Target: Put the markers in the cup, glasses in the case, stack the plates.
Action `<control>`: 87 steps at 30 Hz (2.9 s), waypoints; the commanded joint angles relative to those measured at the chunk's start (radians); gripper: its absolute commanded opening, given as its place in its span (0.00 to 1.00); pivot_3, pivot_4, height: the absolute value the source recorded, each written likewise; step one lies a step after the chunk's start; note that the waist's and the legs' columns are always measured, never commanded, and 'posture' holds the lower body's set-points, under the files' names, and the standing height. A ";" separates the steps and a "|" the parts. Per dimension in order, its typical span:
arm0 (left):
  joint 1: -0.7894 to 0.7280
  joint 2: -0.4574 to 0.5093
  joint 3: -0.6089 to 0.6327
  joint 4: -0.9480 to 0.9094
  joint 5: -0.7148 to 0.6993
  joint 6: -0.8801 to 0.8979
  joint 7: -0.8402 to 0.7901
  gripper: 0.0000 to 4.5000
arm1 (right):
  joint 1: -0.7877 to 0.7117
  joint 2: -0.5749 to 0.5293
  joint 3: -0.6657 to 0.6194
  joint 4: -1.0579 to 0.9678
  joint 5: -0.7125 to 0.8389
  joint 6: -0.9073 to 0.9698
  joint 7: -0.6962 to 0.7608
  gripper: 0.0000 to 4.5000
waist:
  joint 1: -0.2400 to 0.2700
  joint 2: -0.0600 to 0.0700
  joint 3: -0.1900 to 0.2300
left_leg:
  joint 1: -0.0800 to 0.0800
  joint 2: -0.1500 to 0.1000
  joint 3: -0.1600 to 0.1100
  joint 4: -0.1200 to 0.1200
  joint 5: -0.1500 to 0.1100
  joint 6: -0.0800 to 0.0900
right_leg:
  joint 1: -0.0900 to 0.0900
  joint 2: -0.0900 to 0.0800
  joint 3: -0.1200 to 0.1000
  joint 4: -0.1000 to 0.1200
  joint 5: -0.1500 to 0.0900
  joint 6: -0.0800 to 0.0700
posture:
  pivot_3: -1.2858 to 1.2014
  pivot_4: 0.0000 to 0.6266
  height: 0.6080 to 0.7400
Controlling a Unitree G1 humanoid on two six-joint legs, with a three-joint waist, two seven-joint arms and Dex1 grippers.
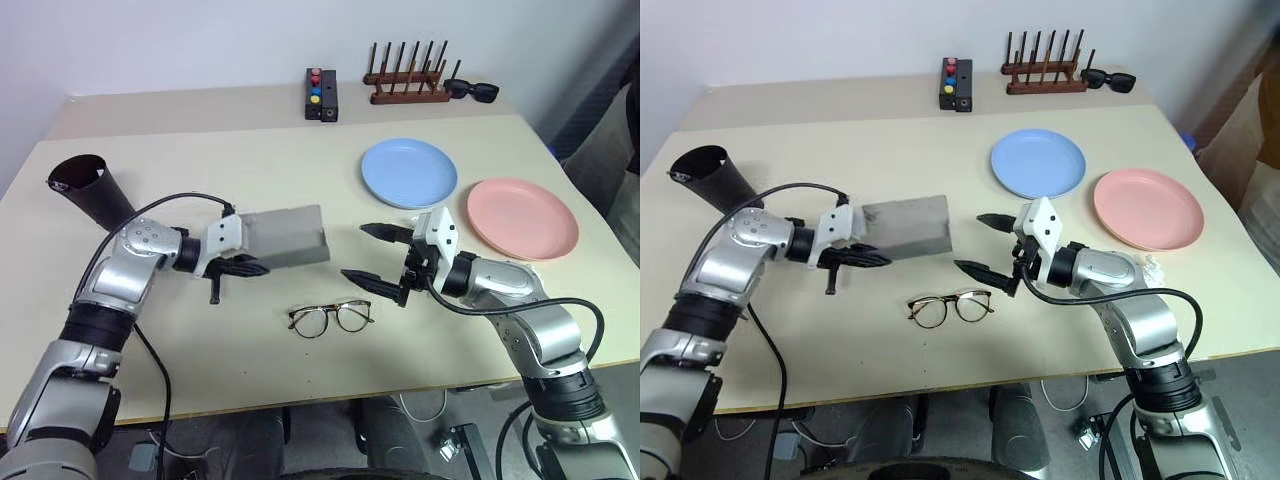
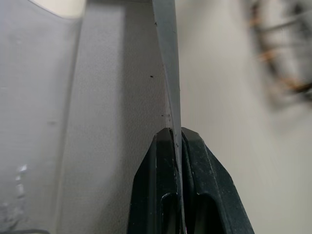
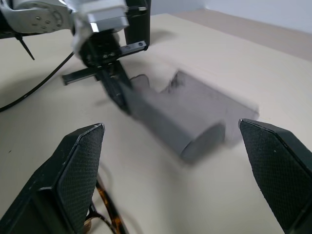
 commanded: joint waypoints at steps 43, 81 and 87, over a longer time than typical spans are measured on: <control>-0.054 -0.161 -0.255 -0.244 -0.007 0.146 0.030 0.98 | 0.229 -0.109 -0.151 -0.155 0.027 0.018 -0.052 1.00 | 0.022 0.000 0.000 | 0.000 0.000 0.001 0.002 0.000 0.000 | 0.001 0.000 0.000 0.000 -0.002 -0.003 | 0.52 0.24 0.95; -0.102 -0.095 0.039 -0.249 -0.242 0.249 -0.023 0.01 | 0.215 -0.144 -0.211 -0.032 -0.006 -0.066 -0.063 1.00 | 0.026 0.001 -0.001 | 0.000 0.000 0.001 0.003 0.000 0.001 | 0.002 0.000 0.000 0.000 -0.002 -0.003 | 0.52 0.24 0.95; -0.201 -0.060 0.035 -0.012 -0.112 0.069 0.019 0.01 | 0.235 -0.148 -0.171 -0.070 0.009 -0.041 -0.018 1.00 | 0.026 0.001 -0.001 | 0.001 0.000 0.001 0.003 0.000 0.001 | 0.002 0.000 0.000 0.000 -0.002 -0.003 | 0.52 0.24 0.95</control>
